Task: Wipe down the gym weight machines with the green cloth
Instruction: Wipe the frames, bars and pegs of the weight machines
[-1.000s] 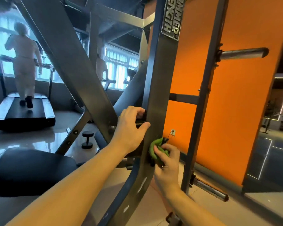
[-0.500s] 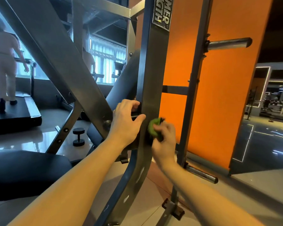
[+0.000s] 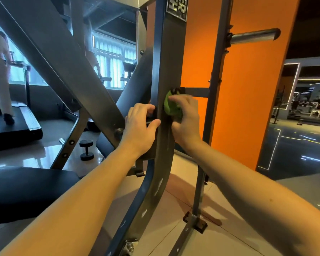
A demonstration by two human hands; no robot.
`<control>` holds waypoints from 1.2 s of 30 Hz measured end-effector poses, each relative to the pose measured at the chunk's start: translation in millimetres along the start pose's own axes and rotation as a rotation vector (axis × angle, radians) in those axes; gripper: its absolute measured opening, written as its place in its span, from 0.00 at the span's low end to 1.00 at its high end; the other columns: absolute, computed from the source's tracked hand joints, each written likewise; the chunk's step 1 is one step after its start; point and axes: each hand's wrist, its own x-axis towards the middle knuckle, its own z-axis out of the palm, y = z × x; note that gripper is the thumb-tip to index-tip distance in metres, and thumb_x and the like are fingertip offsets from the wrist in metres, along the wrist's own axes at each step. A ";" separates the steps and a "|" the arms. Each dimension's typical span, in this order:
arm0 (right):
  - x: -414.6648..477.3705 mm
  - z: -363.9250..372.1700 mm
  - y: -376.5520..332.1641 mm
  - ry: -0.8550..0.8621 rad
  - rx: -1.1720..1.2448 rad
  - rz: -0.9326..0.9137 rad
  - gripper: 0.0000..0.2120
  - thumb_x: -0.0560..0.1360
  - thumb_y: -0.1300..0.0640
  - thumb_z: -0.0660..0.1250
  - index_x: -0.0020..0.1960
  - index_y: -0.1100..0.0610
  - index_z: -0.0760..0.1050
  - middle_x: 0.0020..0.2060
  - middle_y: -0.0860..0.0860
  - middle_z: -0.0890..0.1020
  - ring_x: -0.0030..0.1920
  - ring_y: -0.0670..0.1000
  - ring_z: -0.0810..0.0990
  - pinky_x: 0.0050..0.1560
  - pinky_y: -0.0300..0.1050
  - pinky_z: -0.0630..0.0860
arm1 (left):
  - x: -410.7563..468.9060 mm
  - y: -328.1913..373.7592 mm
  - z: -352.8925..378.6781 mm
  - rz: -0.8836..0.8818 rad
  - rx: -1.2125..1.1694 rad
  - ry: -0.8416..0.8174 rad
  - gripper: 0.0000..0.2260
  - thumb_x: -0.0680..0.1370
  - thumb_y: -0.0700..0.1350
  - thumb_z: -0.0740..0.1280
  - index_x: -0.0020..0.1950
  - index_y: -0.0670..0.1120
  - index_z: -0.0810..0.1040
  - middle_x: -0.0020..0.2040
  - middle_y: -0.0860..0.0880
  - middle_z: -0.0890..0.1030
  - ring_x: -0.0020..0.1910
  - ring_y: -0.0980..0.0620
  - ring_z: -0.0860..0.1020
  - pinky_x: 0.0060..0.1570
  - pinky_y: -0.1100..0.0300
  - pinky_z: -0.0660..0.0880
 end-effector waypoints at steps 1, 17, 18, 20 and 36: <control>-21.4 5.8 5.6 -0.011 -0.002 0.020 0.30 0.67 0.76 0.69 0.64 0.54 0.77 0.64 0.52 0.73 0.67 0.52 0.68 0.65 0.35 0.69 | 0.3 -0.5 0.2 0.001 -0.004 0.002 0.14 0.81 0.47 0.69 0.65 0.51 0.74 0.59 0.56 0.73 0.62 0.53 0.74 0.65 0.46 0.76; 35.8 -6.0 1.5 0.079 0.052 0.044 0.25 0.67 0.76 0.67 0.59 0.56 0.79 0.60 0.50 0.74 0.63 0.51 0.71 0.62 0.37 0.73 | -0.2 1.9 0.7 -0.011 0.006 0.008 0.14 0.81 0.46 0.69 0.67 0.50 0.74 0.59 0.57 0.72 0.62 0.53 0.73 0.65 0.46 0.75; 20.4 -0.8 4.1 0.080 0.051 0.050 0.26 0.67 0.76 0.66 0.59 0.55 0.79 0.60 0.49 0.74 0.63 0.51 0.70 0.63 0.37 0.72 | 0.4 1.2 1.1 -0.001 0.007 0.016 0.14 0.81 0.45 0.69 0.67 0.50 0.74 0.59 0.57 0.72 0.62 0.53 0.73 0.65 0.46 0.75; -26.7 11.6 16.9 0.048 0.054 0.109 0.26 0.67 0.77 0.66 0.59 0.54 0.78 0.61 0.50 0.74 0.65 0.51 0.69 0.65 0.36 0.68 | 1.3 0.7 1.9 0.010 0.007 0.024 0.14 0.81 0.45 0.69 0.66 0.50 0.75 0.59 0.58 0.72 0.62 0.52 0.73 0.65 0.45 0.75; 5.1 12.9 -17.4 0.118 0.091 0.088 0.11 0.78 0.59 0.69 0.60 0.56 0.78 0.59 0.50 0.74 0.60 0.48 0.69 0.58 0.28 0.65 | -61.8 -2.2 0.2 0.096 0.390 0.306 0.20 0.76 0.45 0.74 0.66 0.50 0.74 0.68 0.48 0.71 0.70 0.46 0.65 0.69 0.46 0.65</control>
